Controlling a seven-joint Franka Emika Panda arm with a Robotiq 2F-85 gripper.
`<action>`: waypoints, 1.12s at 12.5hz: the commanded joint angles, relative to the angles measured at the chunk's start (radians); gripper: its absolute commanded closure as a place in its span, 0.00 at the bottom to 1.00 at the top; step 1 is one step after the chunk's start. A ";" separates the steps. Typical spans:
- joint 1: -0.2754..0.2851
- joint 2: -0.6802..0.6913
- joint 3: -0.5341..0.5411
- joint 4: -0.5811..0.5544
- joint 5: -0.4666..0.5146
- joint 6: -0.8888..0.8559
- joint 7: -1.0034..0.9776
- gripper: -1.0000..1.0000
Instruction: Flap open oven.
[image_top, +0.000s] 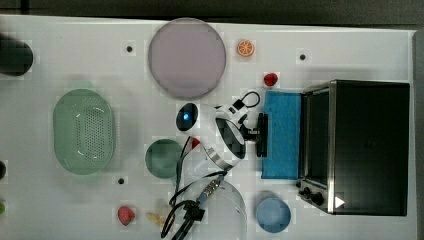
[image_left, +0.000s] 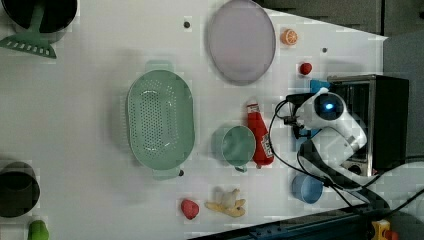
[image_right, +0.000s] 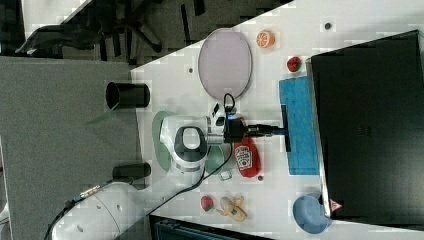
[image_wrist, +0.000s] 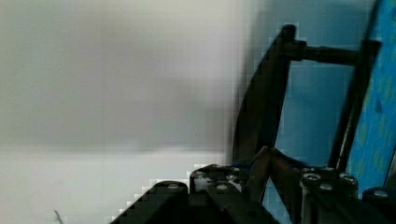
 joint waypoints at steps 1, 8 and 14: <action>-0.009 -0.157 0.006 0.032 0.172 0.020 0.049 0.82; -0.019 -0.516 -0.022 0.176 0.730 -0.369 0.098 0.82; -0.018 -0.626 -0.020 0.464 0.722 -0.905 0.112 0.82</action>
